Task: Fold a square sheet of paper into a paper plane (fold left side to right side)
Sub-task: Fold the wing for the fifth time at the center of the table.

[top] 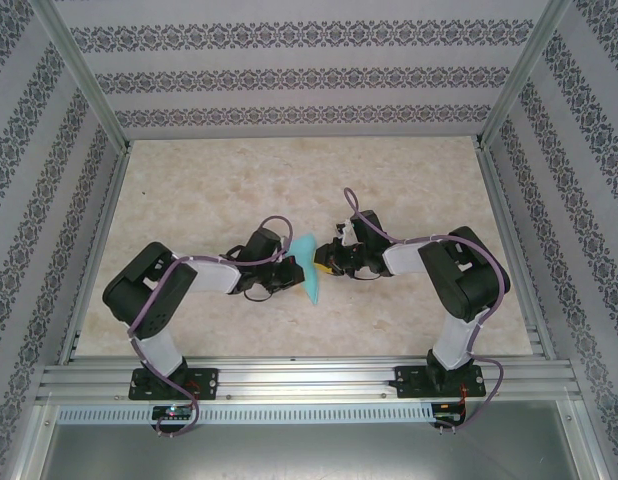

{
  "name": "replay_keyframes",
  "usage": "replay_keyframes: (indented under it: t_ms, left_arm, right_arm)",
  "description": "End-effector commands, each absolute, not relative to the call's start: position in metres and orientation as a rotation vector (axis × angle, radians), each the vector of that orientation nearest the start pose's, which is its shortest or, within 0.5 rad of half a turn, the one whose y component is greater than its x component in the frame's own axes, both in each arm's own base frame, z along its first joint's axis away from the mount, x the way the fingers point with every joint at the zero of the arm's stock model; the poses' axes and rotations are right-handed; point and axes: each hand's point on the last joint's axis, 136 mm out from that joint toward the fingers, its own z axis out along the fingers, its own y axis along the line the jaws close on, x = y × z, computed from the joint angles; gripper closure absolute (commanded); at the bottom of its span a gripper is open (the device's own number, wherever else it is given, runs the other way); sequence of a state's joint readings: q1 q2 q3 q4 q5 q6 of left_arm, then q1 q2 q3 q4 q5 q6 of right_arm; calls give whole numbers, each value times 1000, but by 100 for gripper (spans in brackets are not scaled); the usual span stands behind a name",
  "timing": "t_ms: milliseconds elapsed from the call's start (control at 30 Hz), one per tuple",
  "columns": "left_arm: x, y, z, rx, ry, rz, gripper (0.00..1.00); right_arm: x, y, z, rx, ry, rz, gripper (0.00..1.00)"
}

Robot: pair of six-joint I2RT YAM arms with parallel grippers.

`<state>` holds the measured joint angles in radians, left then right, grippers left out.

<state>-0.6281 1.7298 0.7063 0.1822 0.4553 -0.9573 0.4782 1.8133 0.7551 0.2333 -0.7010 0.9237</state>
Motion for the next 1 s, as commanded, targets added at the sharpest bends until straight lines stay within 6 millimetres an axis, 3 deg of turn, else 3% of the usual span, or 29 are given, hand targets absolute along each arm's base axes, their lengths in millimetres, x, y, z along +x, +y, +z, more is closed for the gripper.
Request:
replay_keyframes:
  t_ms: [0, 200, 267, 367, 500, 967]
  left_arm:
    - [280, -282, 43, -244, 2663, -1187, 91]
    - [294, -286, 63, -238, 2631, -1236, 88]
    - [300, -287, 63, -256, 2645, -1234, 88]
    - [310, -289, 63, -305, 2632, -1265, 79]
    - [324, -287, 64, -363, 2606, -1270, 77]
    - [339, -301, 66, -361, 2565, -1353, 71]
  right_arm:
    - [306, 289, 39, 190, 2649, 1422, 78]
    - [306, 291, 41, 182, 2650, 1425, 78]
    - [306, 291, 41, 180, 2651, 1425, 78]
    - [306, 291, 42, 177, 2649, 1423, 78]
    - [306, 291, 41, 177, 2654, 1419, 78]
    - [304, 294, 40, 160, 2668, 1415, 78]
